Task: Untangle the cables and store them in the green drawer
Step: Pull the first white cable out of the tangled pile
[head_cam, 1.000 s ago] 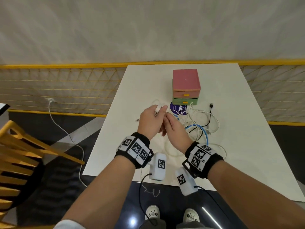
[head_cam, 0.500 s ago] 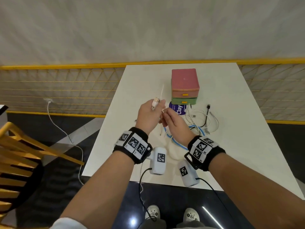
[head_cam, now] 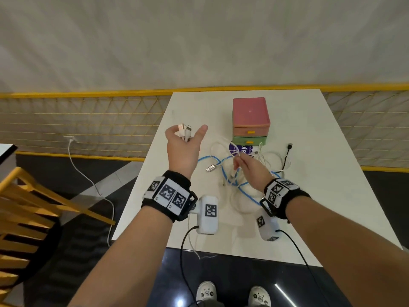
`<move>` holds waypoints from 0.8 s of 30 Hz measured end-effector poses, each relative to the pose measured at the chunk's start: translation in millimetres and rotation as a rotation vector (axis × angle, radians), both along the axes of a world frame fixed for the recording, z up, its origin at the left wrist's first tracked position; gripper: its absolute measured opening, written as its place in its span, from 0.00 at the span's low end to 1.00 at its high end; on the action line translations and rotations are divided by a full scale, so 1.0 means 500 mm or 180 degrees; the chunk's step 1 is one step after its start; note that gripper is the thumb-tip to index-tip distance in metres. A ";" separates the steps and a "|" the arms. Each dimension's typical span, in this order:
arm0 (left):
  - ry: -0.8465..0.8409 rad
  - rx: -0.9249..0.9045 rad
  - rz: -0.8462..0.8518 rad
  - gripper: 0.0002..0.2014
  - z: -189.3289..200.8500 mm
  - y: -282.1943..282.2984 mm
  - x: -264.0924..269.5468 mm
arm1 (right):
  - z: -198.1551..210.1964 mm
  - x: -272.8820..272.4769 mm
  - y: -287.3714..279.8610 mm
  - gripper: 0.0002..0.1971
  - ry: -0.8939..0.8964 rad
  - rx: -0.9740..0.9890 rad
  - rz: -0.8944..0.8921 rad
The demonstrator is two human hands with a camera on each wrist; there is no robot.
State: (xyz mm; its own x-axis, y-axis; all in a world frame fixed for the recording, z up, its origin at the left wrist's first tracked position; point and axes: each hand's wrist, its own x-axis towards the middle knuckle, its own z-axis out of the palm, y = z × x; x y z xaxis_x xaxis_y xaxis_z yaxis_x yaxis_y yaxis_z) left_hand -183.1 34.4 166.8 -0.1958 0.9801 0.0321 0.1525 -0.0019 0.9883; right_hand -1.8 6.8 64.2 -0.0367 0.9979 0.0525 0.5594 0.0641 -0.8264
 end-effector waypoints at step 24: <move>0.0284 0.0029 -0.0943 0.19 0.000 -0.051 0.065 | 0.090 -0.053 -0.053 0.13 0.0634 0.0651 0.0224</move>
State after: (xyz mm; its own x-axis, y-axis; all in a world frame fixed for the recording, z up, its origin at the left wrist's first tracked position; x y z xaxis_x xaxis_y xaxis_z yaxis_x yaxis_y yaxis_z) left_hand -150.8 8.9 166.6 0.1023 0.9937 0.0454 0.2301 -0.0680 0.9708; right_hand -28.5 -19.7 109.0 -0.0741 0.9613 0.2653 0.3757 0.2734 -0.8855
